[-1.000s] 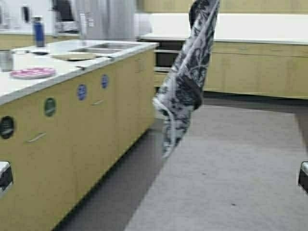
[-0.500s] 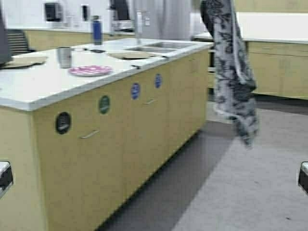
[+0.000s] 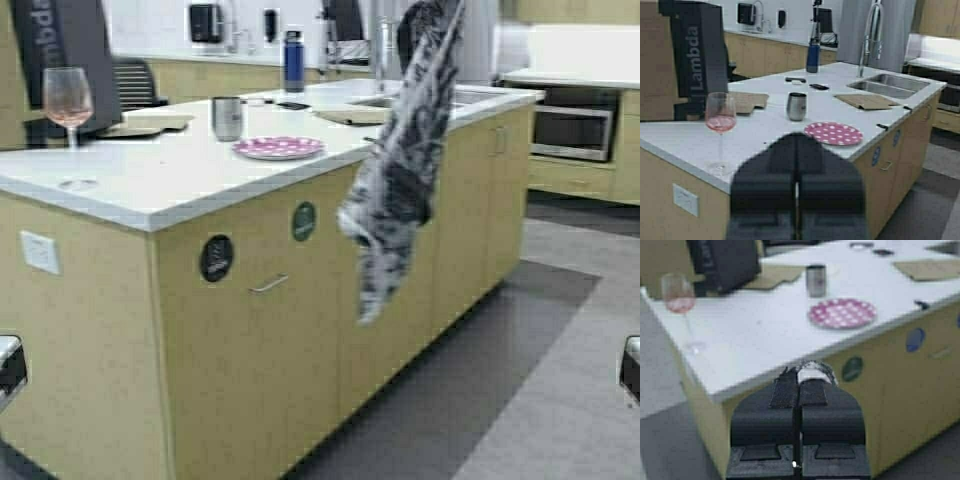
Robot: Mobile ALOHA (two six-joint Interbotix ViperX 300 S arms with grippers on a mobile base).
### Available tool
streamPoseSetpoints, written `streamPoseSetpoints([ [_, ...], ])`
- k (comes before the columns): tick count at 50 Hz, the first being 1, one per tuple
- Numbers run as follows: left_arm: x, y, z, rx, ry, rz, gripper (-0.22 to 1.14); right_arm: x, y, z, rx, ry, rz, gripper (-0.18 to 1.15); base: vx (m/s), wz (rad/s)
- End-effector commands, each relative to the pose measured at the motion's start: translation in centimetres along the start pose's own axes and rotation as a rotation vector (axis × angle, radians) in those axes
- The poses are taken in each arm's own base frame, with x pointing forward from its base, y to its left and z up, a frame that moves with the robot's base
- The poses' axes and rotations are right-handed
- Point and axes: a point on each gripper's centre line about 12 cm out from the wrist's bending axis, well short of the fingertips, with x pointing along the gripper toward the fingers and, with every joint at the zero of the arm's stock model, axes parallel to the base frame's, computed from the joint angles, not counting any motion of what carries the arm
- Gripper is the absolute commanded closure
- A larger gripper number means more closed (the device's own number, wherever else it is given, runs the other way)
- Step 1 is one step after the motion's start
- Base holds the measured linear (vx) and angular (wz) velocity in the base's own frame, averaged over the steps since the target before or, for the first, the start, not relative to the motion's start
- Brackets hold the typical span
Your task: Get the cloth and wipe up the spill under the wine glass
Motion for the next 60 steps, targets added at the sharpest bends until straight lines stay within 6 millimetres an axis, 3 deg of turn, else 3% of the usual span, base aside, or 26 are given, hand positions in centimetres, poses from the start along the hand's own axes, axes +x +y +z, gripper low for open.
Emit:
streamPoseSetpoints([
  [1,1.2,-0.1,1.0,0.008,0.006,0.002,0.89,0.0,0.0,1.5,0.002,-0.052,0.001,0.91,0.14,0.19],
  [15,3.9,0.0,0.3,-0.001,0.052,0.008,0.89,0.0,0.0,1.5,0.007,-0.054,0.001,0.91,0.16,0.20],
  [32,3.4,0.3,-2.4,0.002,0.122,0.016,0.89,-0.1,0.1,1.9,0.012,-0.064,0.003,0.91,0.21,0.23],
  [48,4.3,0.1,-0.4,0.004,0.078,0.011,0.89,0.1,0.1,2.2,0.031,-0.073,0.005,0.91,0.23,0.21],
  [60,5.1,0.2,-1.5,0.019,0.134,0.014,0.89,0.2,0.2,2.7,0.082,-0.089,0.008,0.91,0.22,0.08],
])
